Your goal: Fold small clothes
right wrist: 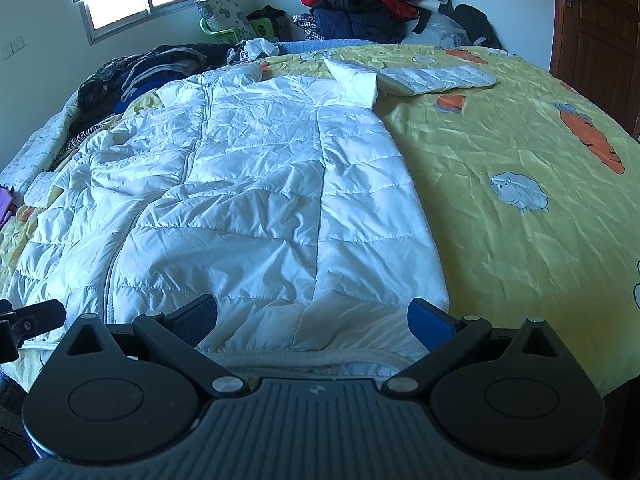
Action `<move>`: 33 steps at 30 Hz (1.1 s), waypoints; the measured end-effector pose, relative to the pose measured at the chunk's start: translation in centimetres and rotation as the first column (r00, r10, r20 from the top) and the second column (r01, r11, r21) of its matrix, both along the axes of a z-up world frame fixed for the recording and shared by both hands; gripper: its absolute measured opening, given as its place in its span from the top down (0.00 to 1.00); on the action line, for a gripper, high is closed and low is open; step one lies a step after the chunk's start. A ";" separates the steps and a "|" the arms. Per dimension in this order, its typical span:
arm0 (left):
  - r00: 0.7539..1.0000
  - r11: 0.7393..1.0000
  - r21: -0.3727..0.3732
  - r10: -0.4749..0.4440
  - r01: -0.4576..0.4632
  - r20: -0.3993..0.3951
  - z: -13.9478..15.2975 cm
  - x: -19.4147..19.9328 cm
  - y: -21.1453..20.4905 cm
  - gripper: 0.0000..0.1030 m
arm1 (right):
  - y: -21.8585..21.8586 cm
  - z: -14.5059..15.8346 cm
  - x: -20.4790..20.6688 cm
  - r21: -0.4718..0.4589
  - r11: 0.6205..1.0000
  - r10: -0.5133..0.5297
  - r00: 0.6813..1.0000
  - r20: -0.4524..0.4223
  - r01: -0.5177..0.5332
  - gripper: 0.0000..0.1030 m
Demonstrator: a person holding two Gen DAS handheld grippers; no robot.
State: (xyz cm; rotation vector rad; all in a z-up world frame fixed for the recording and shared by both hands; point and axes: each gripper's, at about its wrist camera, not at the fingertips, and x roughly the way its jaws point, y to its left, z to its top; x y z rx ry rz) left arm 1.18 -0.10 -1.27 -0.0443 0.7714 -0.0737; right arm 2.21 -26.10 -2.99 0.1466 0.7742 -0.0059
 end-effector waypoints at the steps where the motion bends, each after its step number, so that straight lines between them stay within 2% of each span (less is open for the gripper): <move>1: 1.000 1.000 -0.001 0.001 -0.001 -0.001 0.0 0.0 0.1 0.00 | 0.0 0.0 0.0 0.001 1.000 0.000 1.000 -0.001 0.000 0.00; 23: 1.000 1.000 -0.004 0.000 0.000 -0.013 -0.4 0.3 0.1 0.00 | 0.0 -0.1 0.1 0.008 1.000 0.001 1.000 -0.014 -0.001 0.00; 33: 1.000 0.999 0.019 0.028 -0.028 0.005 -0.5 1.5 0.1 0.00 | 0.7 -0.3 1.1 -0.015 0.998 0.057 0.998 -0.026 -0.058 0.00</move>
